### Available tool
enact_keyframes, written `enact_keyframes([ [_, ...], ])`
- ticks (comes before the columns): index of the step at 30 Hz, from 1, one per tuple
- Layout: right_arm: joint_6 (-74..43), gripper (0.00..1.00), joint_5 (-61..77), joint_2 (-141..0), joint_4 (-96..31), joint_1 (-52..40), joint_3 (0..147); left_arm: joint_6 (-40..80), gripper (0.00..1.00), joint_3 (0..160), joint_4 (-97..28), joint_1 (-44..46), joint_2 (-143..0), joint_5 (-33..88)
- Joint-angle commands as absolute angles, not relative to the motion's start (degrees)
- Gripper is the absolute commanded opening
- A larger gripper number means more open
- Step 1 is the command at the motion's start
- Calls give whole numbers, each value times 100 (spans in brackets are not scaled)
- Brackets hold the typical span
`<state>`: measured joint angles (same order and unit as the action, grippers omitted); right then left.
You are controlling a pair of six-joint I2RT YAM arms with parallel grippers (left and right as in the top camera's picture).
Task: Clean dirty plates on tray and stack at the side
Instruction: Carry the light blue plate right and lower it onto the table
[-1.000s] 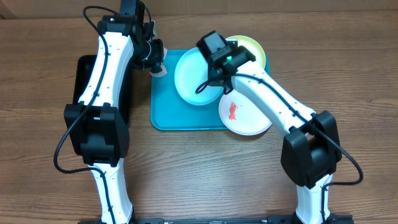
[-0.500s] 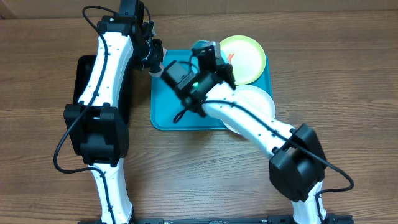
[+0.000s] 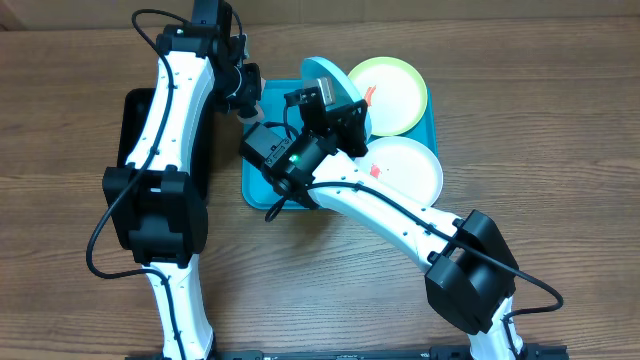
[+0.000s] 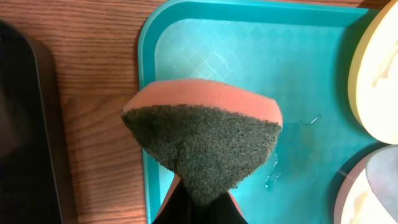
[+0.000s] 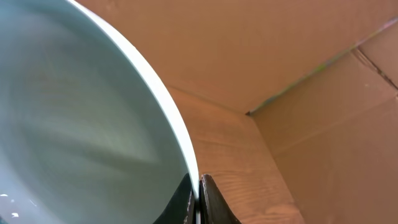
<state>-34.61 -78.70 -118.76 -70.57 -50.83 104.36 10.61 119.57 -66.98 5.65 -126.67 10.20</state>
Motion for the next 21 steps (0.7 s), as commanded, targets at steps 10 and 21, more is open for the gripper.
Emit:
enact_keyframes([
  [10,-4095,4,-4836,-11142,-7384,-3704,10584,1140,4,12016,-6731,604,-12632,943],
  [21,-2224,4,-250,-10298,-6646,-534,10571,1142,4,12016,-6772,613,-12632,945],
])
